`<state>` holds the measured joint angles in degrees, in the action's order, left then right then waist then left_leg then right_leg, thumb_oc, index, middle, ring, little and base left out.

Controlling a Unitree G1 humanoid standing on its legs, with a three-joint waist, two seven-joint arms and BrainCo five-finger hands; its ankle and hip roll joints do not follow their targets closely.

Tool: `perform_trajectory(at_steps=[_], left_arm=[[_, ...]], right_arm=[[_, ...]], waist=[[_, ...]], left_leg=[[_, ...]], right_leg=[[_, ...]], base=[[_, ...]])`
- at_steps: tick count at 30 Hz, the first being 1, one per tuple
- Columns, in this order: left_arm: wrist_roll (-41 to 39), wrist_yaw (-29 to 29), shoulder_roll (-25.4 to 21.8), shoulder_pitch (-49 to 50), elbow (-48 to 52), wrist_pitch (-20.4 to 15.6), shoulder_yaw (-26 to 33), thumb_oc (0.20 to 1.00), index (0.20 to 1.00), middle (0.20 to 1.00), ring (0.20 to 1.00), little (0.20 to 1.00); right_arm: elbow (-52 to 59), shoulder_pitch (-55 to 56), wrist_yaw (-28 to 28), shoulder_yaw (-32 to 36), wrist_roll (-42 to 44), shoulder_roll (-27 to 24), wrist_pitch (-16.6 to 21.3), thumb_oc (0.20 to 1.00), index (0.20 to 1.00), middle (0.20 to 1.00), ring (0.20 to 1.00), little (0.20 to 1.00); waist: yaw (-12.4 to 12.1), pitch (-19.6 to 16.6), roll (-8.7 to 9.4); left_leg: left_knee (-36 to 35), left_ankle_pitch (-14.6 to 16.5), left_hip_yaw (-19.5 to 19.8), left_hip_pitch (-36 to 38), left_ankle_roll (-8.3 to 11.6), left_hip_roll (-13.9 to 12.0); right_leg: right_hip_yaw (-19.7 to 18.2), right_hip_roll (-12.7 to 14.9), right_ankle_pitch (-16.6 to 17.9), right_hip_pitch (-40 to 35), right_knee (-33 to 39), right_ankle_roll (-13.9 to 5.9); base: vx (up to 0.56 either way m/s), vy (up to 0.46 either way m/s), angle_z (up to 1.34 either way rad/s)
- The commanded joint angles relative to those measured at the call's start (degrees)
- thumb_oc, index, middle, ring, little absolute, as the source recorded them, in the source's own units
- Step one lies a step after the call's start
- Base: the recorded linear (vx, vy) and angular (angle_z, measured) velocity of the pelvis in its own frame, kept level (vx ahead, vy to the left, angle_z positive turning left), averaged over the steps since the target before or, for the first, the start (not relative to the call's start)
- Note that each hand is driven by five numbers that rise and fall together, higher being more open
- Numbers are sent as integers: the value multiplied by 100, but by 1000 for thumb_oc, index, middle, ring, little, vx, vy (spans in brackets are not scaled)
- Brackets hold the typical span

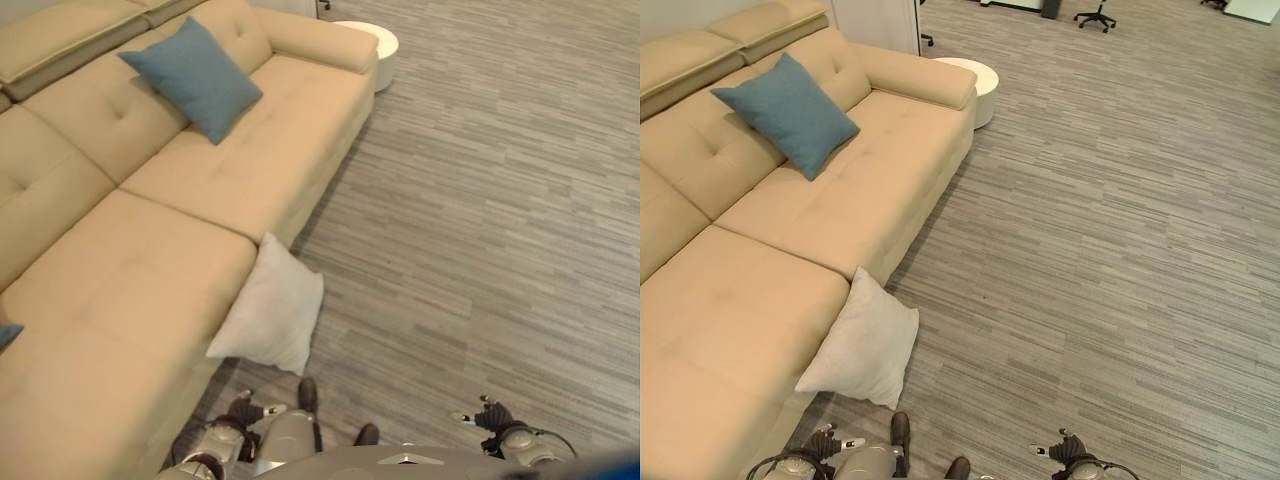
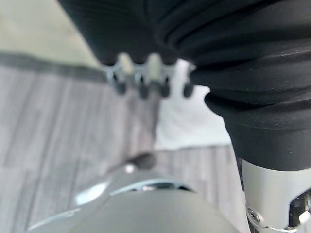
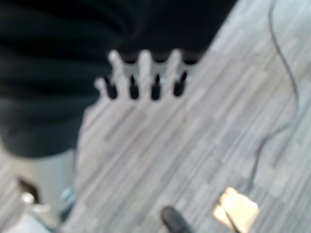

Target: Pick up all the scattered cushions and arrange them neatly on the sofa.

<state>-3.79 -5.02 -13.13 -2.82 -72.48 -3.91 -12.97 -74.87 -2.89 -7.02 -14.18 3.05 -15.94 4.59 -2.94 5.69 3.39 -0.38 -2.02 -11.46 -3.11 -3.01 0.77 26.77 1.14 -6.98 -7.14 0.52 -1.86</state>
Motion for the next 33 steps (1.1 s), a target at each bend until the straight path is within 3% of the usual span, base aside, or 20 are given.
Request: perform_trajectory(at_steps=[1,2,4,5,9,11,12,13,16,20,23,26,27,28,29,30,31,33], left_arm=[[-28,-32,52,-267,-119,-99,13,1000,1000,1000,1000,1000],[-44,-28,34,-277,-107,-96,19,1000,1000,1000,1000,1000],[-32,-23,-3,-305,-108,-96,-7,1000,1000,1000,1000,1000],[-36,-44,-25,-330,-131,-110,-23,1000,1000,1000,1000,1000],[-49,-68,-55,-364,-145,-135,3,1000,1000,1000,1000,1000],[-39,-66,-63,-361,-172,-150,-2,1000,1000,1000,1000,1000],[-63,-58,-64,-345,-211,-170,2,1000,1000,1000,1000,1000],[-59,-59,-69,-341,-253,-174,3,1000,1000,1000,1000,1000],[-63,-71,-70,-264,-343,-174,71,1000,1000,1000,1000,1000],[-80,-64,-67,-210,-384,-176,74,1000,1000,1000,1000,1000],[-126,-76,-77,-296,-344,-148,-6,1000,1000,1000,1000,1000],[-151,-83,-69,-351,-298,-136,-58,1000,1000,1000,1000,1000],[-135,-77,-64,-372,-291,-133,-94,1000,1000,1000,1000,1000],[-130,-74,-66,-398,-269,-117,-126,1000,1000,1000,1000,1000],[-95,-63,-65,-440,-225,-81,-179,1000,1000,1000,1000,1000],[-62,-47,-55,-443,-225,-80,-201,1000,1000,1000,1000,1000],[-55,-25,-51,-431,-227,-66,-190,1000,1000,1000,1000,1000],[-49,-18,-44,-402,-235,-70,-177,1000,1000,1000,1000,1000]], right_arm=[[192,-169,-16,82,-98,-114,79,1000,1000,1000,1000,1000],[184,-180,-24,91,-93,-118,83,1000,1000,1000,1000,1000],[193,-183,-25,106,-62,-105,88,1000,1000,1000,1000,1000],[193,-203,-4,92,-40,-91,94,1000,1000,1000,1000,1000],[215,-266,-8,45,-49,-90,100,1000,1000,1000,1000,1000],[223,-296,-13,29,-30,-84,95,1000,1000,1000,1000,1000],[236,-297,-2,26,-9,-82,85,1000,1000,1000,1000,1000],[238,-307,9,26,6,-90,76,1000,1000,1000,1000,1000],[239,-282,30,43,-17,-67,71,1000,1000,1000,1000,1000],[276,-188,39,-5,-35,-65,113,1000,1000,1000,1000,1000],[341,-136,12,-55,31,-100,168,1000,1000,1000,1000,1000],[357,-105,-6,-70,84,-111,186,1000,1000,1000,1000,1000],[362,-101,-13,-71,91,-114,195,1000,1000,1000,1000,1000],[368,-86,-13,-59,106,-125,191,1000,1000,1000,1000,1000],[357,-61,-38,-16,131,-123,162,1000,1000,1000,1000,1000],[343,-28,-52,16,147,-124,147,1000,1000,1000,1000,1000],[325,-12,-41,56,161,-113,128,1000,1000,1000,1000,1000],[301,10,-42,79,159,-106,117,1000,1000,1000,1000,1000]], waist=[[-249,13,-79],[-255,48,-110],[-177,83,-155],[-123,66,-175],[-77,79,-186],[10,88,-159],[106,86,-141],[166,75,-134],[133,31,-64],[58,-97,-9],[25,-116,87],[71,-47,210],[102,1,239],[180,29,272],[355,31,281],[445,17,244],[486,-2,231],[471,-36,202]], left_leg=[[225,332,280,213,86,211],[201,349,315,291,38,222],[153,377,471,402,6,217],[89,415,643,524,27,234],[41,480,869,651,104,225],[69,556,1097,732,139,273],[116,626,1346,797,177,297],[116,657,1473,825,185,302],[158,731,1646,903,258,275],[126,640,1906,807,445,68],[181,476,2137,531,632,-197],[416,431,1873,246,703,-322],[569,442,1553,144,697,-361],[634,391,990,40,657,-444],[638,309,-126,-11,600,-650],[657,381,-582,47,634,-728],[643,373,-837,41,648,-756],[493,358,-802,81,654,-699]], right_leg=[[-551,861,642,524,-1682,-636],[-501,989,758,630,-1996,-658],[-736,955,830,873,-2354,-621],[-940,871,800,1067,-2113,-562],[-1159,838,830,1194,-1355,-557],[-1753,732,1035,1334,-788,-642],[-2366,687,1234,1486,-544,-724],[-2710,598,1279,1560,-472,-735],[-2465,675,1338,1401,-326,-751],[-2191,601,1157,1160,-256,-656],[-1649,511,924,950,-193,-515],[-1286,467,839,760,-43,-431],[-1170,479,812,677,-19,-407],[-996,514,800,623,1,-414],[-709,558,783,587,4,-429],[-603,545,714,502,27,-480],[-500,582,696,488,9,-495],[-431,606,677,475,-23,-525]], base=[[196,145,0],[178,106,5],[200,30,45],[181,-12,76],[170,-80,76],[239,-141,56],[263,-176,68],[296,-220,103],[134,-142,111],[77,-239,70],[36,-246,79],[20,-149,116],[-18,-70,104],[-71,-35,100],[-19,6,105],[-7,52,118],[69,104,185],[75,122,149]])
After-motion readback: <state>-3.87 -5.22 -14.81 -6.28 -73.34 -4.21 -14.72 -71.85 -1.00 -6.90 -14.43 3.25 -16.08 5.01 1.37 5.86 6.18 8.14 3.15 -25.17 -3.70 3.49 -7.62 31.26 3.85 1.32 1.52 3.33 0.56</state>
